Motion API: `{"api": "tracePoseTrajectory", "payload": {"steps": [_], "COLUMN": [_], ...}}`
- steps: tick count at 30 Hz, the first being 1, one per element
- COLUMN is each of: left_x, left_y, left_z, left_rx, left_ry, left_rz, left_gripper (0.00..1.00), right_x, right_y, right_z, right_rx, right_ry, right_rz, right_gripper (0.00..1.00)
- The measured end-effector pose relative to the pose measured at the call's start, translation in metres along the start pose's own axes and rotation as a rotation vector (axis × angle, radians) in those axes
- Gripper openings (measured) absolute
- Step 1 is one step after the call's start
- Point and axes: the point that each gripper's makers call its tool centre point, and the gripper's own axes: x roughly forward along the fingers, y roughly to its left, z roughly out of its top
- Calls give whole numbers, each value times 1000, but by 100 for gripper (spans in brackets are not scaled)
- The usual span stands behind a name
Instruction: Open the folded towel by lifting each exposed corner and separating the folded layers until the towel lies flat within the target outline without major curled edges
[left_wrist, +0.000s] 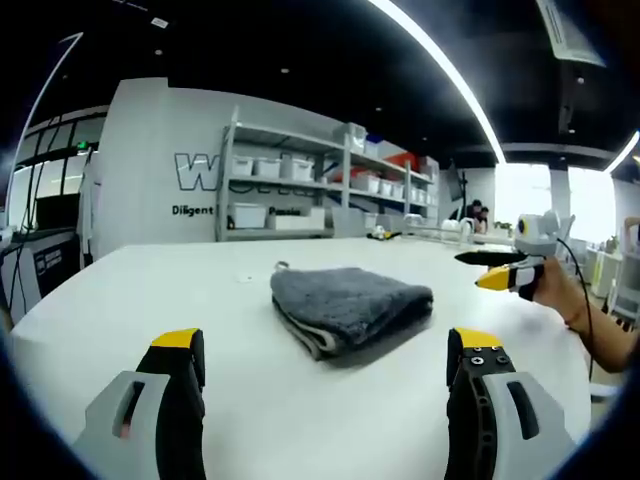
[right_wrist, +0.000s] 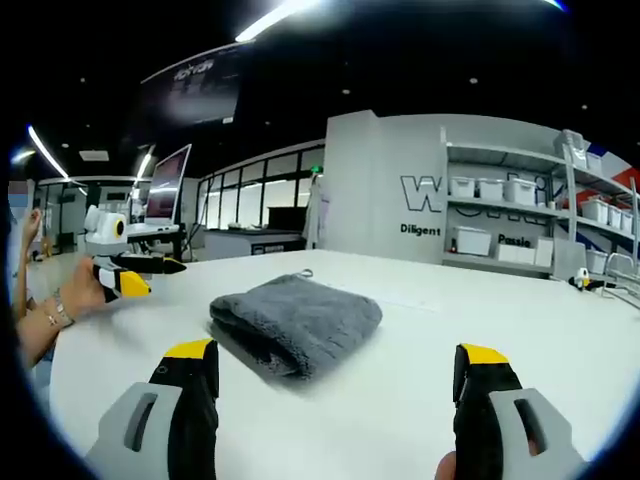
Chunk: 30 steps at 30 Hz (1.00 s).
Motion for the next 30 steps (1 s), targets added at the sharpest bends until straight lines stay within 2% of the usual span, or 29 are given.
{"api": "tracePoseTrajectory", "payload": {"steps": [12,14,17,23,29,30], "left_x": [0,0,0,0,0,0], "left_y": [0,0,1,1,0,0], "left_z": [1,1,3,2,2,2], "left_rx": [-3,-2,-4,-6,-5,-6], "left_ry": [-4,-1,-11,-5,-5,-7], "left_rz": [-3,-3,-2,0,-2,-3], "left_gripper": [99,99,99,99,99,99], "right_x": [1,-1,-4,0,4,4], "right_y": [1,8,15,18,34,31], "right_z": [0,-1,6,3,-3,-2], "right_rx": [1,3,-1,-1,-7,-12], "right_ry": [-1,5,-26,-17,6,7], "right_rz": [-2,13,31,42,94,98], "right_gripper": [99,99,99,99,99,99]}}
